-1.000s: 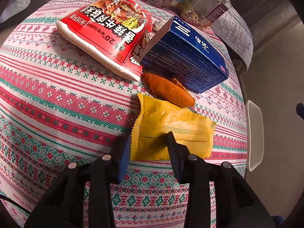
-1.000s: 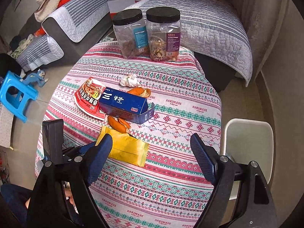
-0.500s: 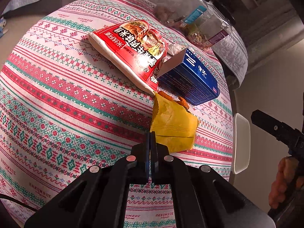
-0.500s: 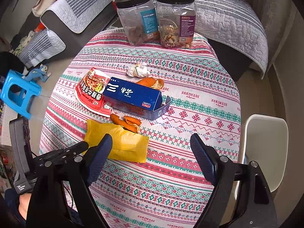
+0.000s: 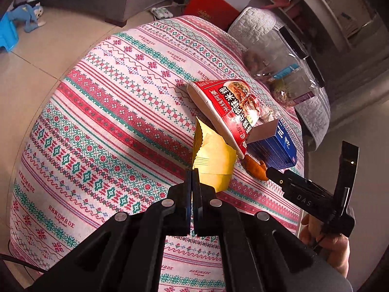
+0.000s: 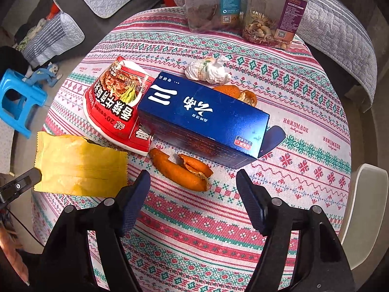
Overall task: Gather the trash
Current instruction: 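Grasp yellow snack packet with left tool while right tool grasps orange sausage, then carry yellow packet with left tool while right tool carries sausage to bin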
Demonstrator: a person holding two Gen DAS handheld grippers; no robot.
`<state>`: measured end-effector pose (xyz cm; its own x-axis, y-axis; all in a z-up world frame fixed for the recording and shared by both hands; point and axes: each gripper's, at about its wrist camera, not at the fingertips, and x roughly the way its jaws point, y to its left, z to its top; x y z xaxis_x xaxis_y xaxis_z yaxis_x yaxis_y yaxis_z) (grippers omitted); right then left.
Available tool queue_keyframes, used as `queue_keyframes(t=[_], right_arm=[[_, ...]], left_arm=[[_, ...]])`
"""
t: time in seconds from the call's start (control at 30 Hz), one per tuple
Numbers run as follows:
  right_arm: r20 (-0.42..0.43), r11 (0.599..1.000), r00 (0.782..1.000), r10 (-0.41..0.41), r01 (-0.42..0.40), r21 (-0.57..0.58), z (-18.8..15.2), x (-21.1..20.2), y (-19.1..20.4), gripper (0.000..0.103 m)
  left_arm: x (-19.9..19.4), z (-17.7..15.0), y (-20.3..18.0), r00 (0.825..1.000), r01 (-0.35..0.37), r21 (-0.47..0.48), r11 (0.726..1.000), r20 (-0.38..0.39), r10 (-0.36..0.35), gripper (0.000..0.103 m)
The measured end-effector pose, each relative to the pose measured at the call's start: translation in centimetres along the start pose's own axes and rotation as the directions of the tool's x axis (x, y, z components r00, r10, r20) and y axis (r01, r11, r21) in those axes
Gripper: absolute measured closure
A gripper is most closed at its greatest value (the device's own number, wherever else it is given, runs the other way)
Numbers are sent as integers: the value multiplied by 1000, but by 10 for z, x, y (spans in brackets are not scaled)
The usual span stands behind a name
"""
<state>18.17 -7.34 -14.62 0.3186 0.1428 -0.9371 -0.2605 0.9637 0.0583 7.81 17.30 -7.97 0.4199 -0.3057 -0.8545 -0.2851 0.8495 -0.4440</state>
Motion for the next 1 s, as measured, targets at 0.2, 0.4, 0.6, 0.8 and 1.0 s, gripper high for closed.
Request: queue_keyframes(t=[0.2, 0.4, 0.6, 0.8, 1.0], right_arm=[[-28, 1000, 999, -21, 20, -12, -1, 28, 9, 59], [-28, 999, 999, -32, 31, -35, -1, 27, 20, 83], [-40, 999, 999, -18, 16, -45, -8, 18, 24, 90], [-36, 999, 999, 0, -2, -38, -17, -2, 21, 92], [-18, 1000, 1000, 9, -9, -9, -24, -27, 8, 92]], left_arm=[[-5, 3, 4, 1000, 1, -8, 1000, 9, -1, 103], [-6, 3, 6, 1000, -10, -19, 1000, 14, 11, 103], [-8, 2, 0, 1000, -13, -12, 1000, 22, 13, 103], [-9, -1, -12, 999, -14, 6, 1000, 32, 14, 103], [-11, -3, -27, 999, -10, 33, 999, 45, 8, 103]])
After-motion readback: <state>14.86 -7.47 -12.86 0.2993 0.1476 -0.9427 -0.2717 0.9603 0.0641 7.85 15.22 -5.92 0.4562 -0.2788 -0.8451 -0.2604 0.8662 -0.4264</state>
